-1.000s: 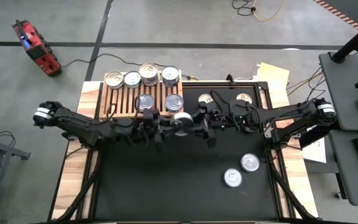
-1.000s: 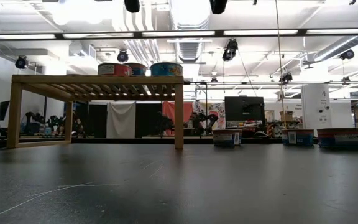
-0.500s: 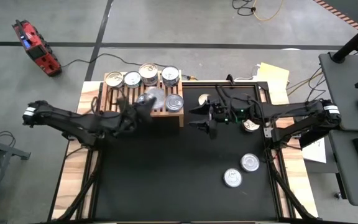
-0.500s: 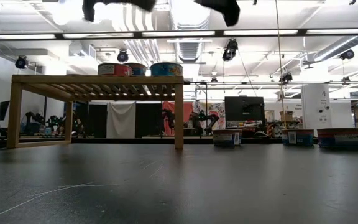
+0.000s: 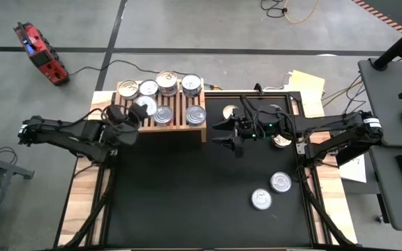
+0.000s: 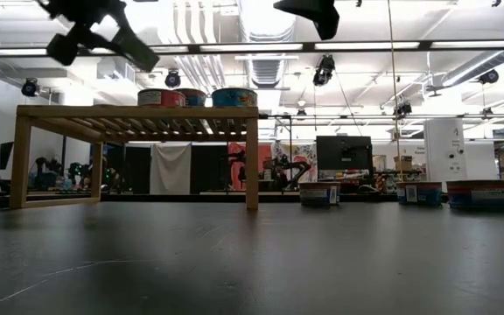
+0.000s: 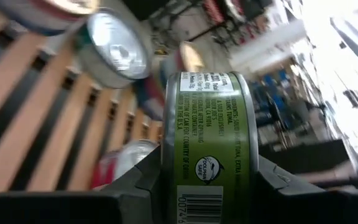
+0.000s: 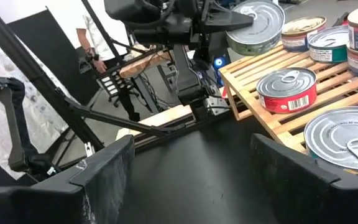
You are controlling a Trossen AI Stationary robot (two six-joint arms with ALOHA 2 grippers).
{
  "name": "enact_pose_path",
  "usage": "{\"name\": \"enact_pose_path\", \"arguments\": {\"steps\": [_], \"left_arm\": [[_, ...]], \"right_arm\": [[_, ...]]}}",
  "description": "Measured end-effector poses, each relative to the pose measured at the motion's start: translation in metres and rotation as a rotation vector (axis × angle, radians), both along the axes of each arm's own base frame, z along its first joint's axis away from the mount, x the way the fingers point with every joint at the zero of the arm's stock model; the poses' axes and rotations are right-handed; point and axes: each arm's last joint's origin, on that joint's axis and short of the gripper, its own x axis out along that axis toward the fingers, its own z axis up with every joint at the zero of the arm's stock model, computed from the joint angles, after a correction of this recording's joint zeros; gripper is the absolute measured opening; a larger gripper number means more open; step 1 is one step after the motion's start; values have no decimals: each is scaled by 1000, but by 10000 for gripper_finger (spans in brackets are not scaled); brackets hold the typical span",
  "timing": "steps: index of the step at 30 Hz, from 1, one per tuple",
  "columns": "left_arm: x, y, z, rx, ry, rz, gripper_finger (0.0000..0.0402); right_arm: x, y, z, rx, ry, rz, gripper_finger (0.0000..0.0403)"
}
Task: Stack canned seafood by type on shelf
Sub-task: Put the left green tuna can on the shelf
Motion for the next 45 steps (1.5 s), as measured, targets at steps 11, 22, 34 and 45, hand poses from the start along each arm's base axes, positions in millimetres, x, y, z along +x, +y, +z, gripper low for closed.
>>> {"name": "enact_pose_path", "arguments": {"steps": [11,22,34,45], "left_arm": [[-11,1,-19,-120,25,88,115],[-21,0,-27,-261,175,17,123],[-25,1,-29,-240,239,23,127],[-26,1,-30,-252,219,48,131]], "right_arm": [[0,0,0,-18,-2,2,317],[0,0,0,-17,-1,1,306],[0,0,0,-27,-1,-6,308],[0,0,0,-28,-1,-7,310]]}}
